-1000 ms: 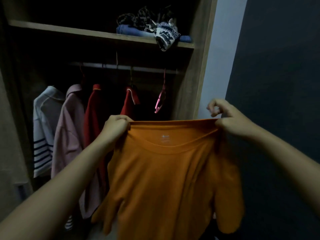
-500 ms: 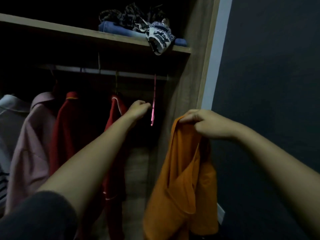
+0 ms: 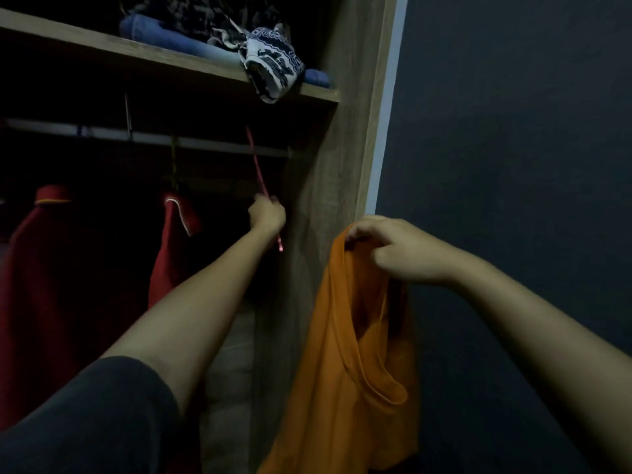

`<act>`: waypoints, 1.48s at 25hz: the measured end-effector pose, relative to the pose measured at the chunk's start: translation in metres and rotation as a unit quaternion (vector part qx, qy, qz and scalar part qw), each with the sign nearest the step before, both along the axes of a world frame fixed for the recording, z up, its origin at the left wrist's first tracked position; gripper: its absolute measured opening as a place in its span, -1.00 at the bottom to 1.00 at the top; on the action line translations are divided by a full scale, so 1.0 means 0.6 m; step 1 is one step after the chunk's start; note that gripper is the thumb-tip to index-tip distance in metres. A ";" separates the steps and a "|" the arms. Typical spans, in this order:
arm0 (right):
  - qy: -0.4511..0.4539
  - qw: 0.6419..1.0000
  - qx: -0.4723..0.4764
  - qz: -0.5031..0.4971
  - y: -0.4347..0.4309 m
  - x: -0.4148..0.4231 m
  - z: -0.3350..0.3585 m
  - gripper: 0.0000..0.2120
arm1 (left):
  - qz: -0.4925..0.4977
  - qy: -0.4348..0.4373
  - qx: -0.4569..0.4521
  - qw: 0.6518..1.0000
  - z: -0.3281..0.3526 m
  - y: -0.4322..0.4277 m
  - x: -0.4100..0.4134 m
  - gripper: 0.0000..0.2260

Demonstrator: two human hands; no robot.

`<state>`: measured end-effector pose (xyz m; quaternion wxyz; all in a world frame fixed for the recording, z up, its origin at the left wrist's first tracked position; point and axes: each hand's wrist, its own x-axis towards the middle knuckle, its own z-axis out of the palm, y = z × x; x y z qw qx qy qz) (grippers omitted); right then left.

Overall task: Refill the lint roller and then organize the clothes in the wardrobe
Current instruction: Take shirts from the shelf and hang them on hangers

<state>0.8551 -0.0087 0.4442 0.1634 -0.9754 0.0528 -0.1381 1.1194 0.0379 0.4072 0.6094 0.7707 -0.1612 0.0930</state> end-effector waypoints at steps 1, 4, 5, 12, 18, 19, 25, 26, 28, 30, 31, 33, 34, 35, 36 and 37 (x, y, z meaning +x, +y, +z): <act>0.001 1.000 -0.008 0.002 0.002 0.002 -0.003 -0.52 | -0.006 -0.002 -0.006 1.000 -0.007 0.012 -0.012 -0.69; 0.004 1.000 -0.007 0.017 0.006 0.006 -0.012 -0.52 | 0.026 -0.060 0.008 0.998 -0.046 0.066 -0.071 -0.65; 0.005 1.000 -0.003 0.017 0.006 0.006 -0.016 -0.52 | 0.037 -0.084 0.020 0.996 -0.065 0.093 -0.101 -0.64; 0.060 0.998 0.001 0.021 0.028 0.009 -0.081 -0.46 | 0.121 -0.142 0.135 0.973 -0.217 0.319 -0.232 -0.74; 0.022 0.993 0.113 -0.002 0.058 0.004 -0.118 -0.47 | 0.119 -0.198 0.038 0.972 -0.216 0.525 -0.309 -0.79; 0.017 0.992 0.123 -0.005 0.058 0.005 -0.120 -0.45 | 0.092 -0.195 0.016 0.976 -0.215 0.549 -0.326 -0.73; -0.009 0.994 0.110 0.028 0.087 -0.011 -0.102 -0.37 | 0.022 -0.205 0.070 0.976 -0.221 0.593 -0.393 -0.81; -0.001 0.997 0.070 0.045 0.100 -0.014 -0.099 -0.38 | 0.021 -0.213 0.081 0.973 -0.221 0.582 -0.393 -0.81; -0.001 0.997 -0.012 0.082 0.128 -0.021 -0.091 -0.38 | 0.027 -0.241 0.101 0.965 -0.225 0.549 -0.389 -0.77; -0.022 0.994 -0.036 0.096 0.145 -0.024 -0.087 -0.36 | 0.038 -0.260 0.106 0.959 -0.228 0.513 -0.389 -0.73; -0.031 0.994 -0.038 0.097 0.147 -0.026 -0.085 -0.36 | 0.047 -0.273 0.103 0.955 -0.231 0.498 -0.390 -0.71; -0.039 0.992 -0.079 0.091 0.140 -0.030 -0.079 -0.38 | 0.078 -0.316 0.110 0.939 -0.237 0.479 -0.391 -0.66; -0.042 0.991 -0.104 0.078 0.131 -0.033 -0.075 -0.41 | 0.103 -0.339 0.118 0.928 -0.239 0.476 -0.389 -0.64; -0.051 0.990 -0.117 0.060 0.121 -0.038 -0.069 -0.45 | 0.125 -0.357 0.124 0.917 -0.240 0.476 -0.384 -0.63; -0.066 0.990 -0.118 0.045 0.111 -0.041 -0.064 -0.47 | 0.138 -0.366 0.125 0.912 -0.236 0.477 -0.381 -0.63; -0.069 0.991 -0.110 0.041 0.102 -0.042 -0.060 -0.47 | 0.141 -0.369 0.123 0.910 -0.232 0.480 -0.378 -0.62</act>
